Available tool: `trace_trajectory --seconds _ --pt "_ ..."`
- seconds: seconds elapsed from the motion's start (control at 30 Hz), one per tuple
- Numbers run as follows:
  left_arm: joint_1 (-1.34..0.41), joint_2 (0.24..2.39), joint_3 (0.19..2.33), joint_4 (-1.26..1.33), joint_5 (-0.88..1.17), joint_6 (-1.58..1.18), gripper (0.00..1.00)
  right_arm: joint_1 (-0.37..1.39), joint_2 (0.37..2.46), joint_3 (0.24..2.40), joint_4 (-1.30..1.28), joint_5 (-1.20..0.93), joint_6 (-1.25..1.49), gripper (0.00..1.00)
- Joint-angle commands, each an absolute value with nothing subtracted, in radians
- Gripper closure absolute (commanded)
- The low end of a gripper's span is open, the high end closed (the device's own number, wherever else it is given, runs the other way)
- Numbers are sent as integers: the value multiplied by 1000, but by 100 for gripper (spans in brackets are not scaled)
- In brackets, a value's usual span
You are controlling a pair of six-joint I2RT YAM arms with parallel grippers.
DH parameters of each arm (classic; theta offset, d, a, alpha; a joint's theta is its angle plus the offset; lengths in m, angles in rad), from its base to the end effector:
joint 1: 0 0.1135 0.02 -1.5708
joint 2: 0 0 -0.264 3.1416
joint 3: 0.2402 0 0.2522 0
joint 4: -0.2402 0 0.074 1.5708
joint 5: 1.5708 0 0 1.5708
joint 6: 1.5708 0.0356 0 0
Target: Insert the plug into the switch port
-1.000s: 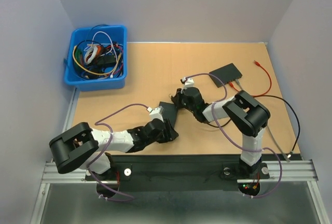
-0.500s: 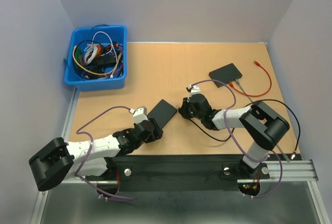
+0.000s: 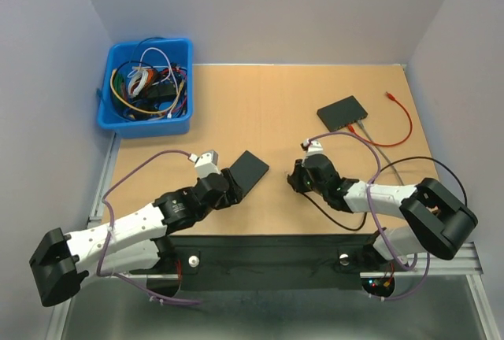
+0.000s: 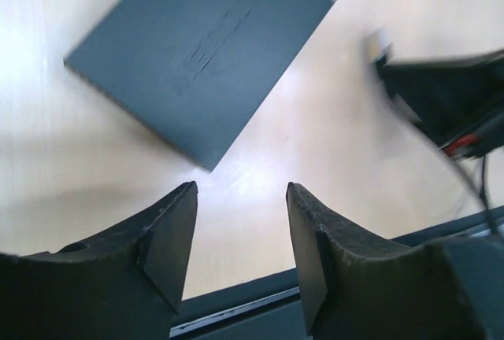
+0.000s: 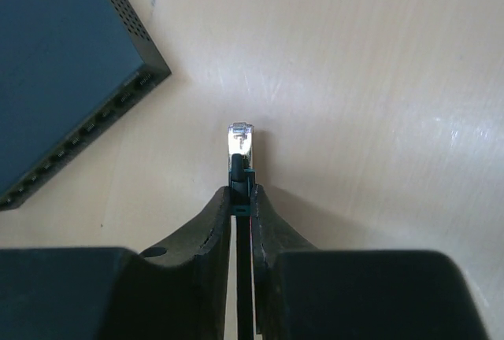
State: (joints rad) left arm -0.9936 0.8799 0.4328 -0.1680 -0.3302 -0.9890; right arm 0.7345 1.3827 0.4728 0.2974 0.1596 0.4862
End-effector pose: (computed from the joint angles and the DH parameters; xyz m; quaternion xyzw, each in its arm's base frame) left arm 0.1115 -0.1500 0.2030 -0.0736 0.8761 -0.2996 0.3705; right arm 0.1950 0.1685 0.1535 -0.0731 0.8823 0.2054 0.4171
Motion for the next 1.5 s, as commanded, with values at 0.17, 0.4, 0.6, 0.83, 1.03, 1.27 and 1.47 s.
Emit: trace_trajectory --seconds 0.17,0.4,0.6,0.83,1.03,1.27,1.47 --pt "-924 926 632 -182 -451 -743 22 785 1396 430 333 94 535 100" --pt "-716 1032 629 26 -331 -586 23 864 1405 403 334 136 554 100" --pt "-632 1052 577 199 -365 -494 8 914 1382 394 301 163 572 100" --pt "-494 1040 411 511 -195 -462 7 949 1341 374 278 175 600 99" --pt "-378 1182 391 641 36 -448 8 985 1238 379 207 179 601 100" --pt "-347 1287 353 819 187 -456 11 992 1245 403 183 190 589 100" --pt "-347 1373 296 972 244 -485 12 1002 1288 440 183 196 571 100"
